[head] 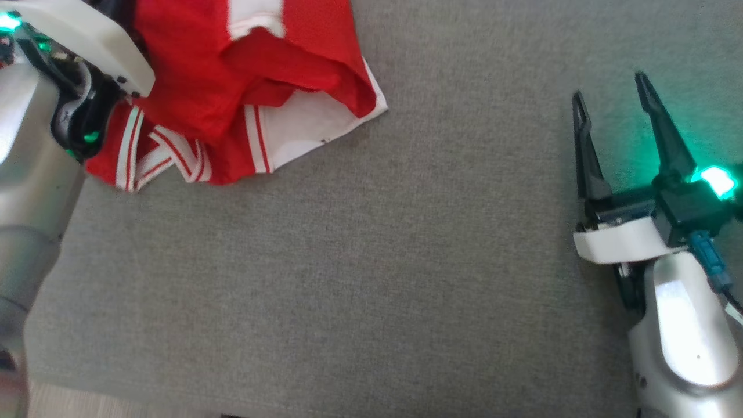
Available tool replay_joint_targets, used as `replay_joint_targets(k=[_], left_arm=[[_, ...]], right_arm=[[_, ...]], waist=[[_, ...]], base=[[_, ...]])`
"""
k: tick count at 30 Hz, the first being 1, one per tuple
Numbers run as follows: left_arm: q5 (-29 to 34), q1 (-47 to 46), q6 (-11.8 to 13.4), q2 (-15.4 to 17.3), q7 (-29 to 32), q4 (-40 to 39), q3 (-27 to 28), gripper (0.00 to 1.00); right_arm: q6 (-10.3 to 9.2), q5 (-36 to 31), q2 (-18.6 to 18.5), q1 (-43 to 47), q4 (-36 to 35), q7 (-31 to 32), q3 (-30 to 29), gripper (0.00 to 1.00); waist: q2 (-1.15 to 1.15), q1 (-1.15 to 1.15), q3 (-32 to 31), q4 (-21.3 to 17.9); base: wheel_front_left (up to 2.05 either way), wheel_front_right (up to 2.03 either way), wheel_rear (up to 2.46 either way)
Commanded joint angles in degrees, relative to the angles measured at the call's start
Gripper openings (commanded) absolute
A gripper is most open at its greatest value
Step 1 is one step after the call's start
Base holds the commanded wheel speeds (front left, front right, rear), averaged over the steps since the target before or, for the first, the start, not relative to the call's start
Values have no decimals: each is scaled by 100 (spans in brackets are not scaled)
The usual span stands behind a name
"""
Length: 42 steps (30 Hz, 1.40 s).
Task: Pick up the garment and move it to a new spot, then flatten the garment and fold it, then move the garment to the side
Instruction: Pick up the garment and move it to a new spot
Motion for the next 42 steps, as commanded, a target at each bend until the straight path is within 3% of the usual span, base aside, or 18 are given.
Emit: replay_joint_targets(k=[1, 8, 15, 23, 28, 31, 34, 35, 36, 39, 42], left_arm=[[-145, -329, 10, 481, -198, -284, 87, 0], [-485, -642, 10, 846, -624, -1154, -352, 0], [-274, -1191, 10, 1021, -738, -1698, -597, 0], [-45, -1387, 26, 671, -693, -2262, -898, 0], [231, -974, 133, 410, -745, -2749, -1339, 0], [507, -328, 345, 102, -1039, -3063, -1766, 0], [1020, 416, 726, -302, -1555, -3177, -2272, 0], [1182, 675, 868, -451, -1700, -3166, -2400, 36], [1314, 951, 1002, -601, -1801, -3150, -2498, 100], [1710, 1662, 1373, -841, -1914, -3177, -2474, 100], [2133, 2392, 1753, -901, -1921, -3624, -1859, 100]], right_arm=[[37, 79, 69, 354, 69, 52, 54, 100], [37, 483, 110, 562, 134, 52, 79, 100], [37, 940, 112, 741, 145, 52, 205, 100], [37, 1397, 113, 1008, 147, 52, 390, 100], [37, 1618, 113, 1035, 105, 52, 471, 100], [37, 1702, 113, 1057, 109, 52, 454, 100], [37, 1811, 113, 1054, 85, 52, 331, 100], [37, 1844, 113, 1047, 83, 52, 303, 100], [37, 1862, 113, 1037, 89, 52, 290, 100], [37, 1891, 113, 994, 85, 52, 248, 100], [37, 1904, 113, 994, 60, 52, 112, 100]], waist=[[0, -1, -440, -46], [0, -1, -1323, -341], [0, -1, -1873, -830], [0, -1, -2236, -1626], [0, -1, -2178, -2087], [0, -1, -2082, -2309], [0, -1, -1914, -2445], [0, -1, -1869, -2479], [0, -1, -1822, -2510], [0, -1, -1717, -2554], [0, -1, -1641, -2459]], base=[[0, 0, 0], [0, 0, 0], [0, 0, 0], [0, 0, 0], [0, 0, 0], [0, 0, 0], [0, 0, 0], [0, 0, 0], [0, 0, 0], [0, 0, 0], [0, 0, 0]])
